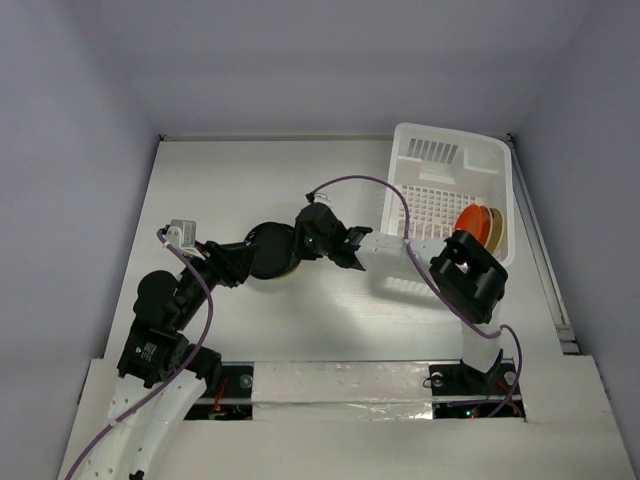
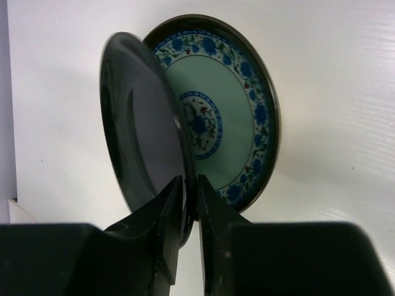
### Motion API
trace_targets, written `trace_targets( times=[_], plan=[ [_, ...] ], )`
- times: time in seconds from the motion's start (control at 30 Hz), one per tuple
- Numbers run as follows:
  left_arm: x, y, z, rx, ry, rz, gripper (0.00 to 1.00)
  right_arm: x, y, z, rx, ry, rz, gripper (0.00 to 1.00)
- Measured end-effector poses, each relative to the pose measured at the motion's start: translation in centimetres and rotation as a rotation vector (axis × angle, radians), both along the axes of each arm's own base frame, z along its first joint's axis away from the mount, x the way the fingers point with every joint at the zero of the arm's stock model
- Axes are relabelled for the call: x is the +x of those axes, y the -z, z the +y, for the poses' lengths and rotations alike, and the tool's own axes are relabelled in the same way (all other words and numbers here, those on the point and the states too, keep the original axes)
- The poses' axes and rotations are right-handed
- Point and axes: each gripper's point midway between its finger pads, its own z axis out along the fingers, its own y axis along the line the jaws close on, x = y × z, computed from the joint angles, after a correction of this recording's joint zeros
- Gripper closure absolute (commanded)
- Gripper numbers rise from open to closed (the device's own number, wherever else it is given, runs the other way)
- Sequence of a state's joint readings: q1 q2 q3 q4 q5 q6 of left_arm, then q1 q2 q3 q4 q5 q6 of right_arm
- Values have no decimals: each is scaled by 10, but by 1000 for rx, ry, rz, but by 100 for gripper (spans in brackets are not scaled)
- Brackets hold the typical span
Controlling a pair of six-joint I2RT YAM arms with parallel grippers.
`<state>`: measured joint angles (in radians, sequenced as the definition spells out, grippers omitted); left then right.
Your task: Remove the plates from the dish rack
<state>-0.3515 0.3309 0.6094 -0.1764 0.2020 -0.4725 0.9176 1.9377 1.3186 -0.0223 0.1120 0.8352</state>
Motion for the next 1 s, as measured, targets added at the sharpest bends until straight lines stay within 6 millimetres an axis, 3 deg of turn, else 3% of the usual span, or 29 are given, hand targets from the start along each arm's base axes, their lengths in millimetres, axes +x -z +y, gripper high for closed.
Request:
trace_targets(
  times=[0.3, 0.37, 0.5, 0.57, 0.63, 0.67, 0.77, 0.9, 1.0],
  plan=[
    [0, 0, 0, 0, 0, 0, 61, 1, 12, -13, -57, 43, 7, 60],
    [0, 0, 0, 0, 0, 0, 61, 2, 14, -19, -82, 60, 9, 48],
    [0, 0, 0, 0, 1, 0, 61, 4, 5, -34, -127, 104, -13, 43],
    [0, 0, 0, -1, 2, 0, 60, 5, -4, -44, -152, 128, -33, 46],
    [0, 0, 0, -1, 3, 0, 60, 7, -18, -58, -182, 160, -64, 54],
    [0, 0, 0, -1, 3, 0, 60, 8, -28, -65, -194, 178, -84, 74],
    [-1, 0, -1, -1, 4, -1, 61, 10, -64, -97, -242, 256, -159, 100],
    [-2, -2, 0, -4, 5, -7, 67, 13, -117, -163, -292, 410, -232, 100],
    [-4, -5, 0, -9, 7, -20, 84, 19, -145, -246, -324, 581, -259, 100]
  ],
)
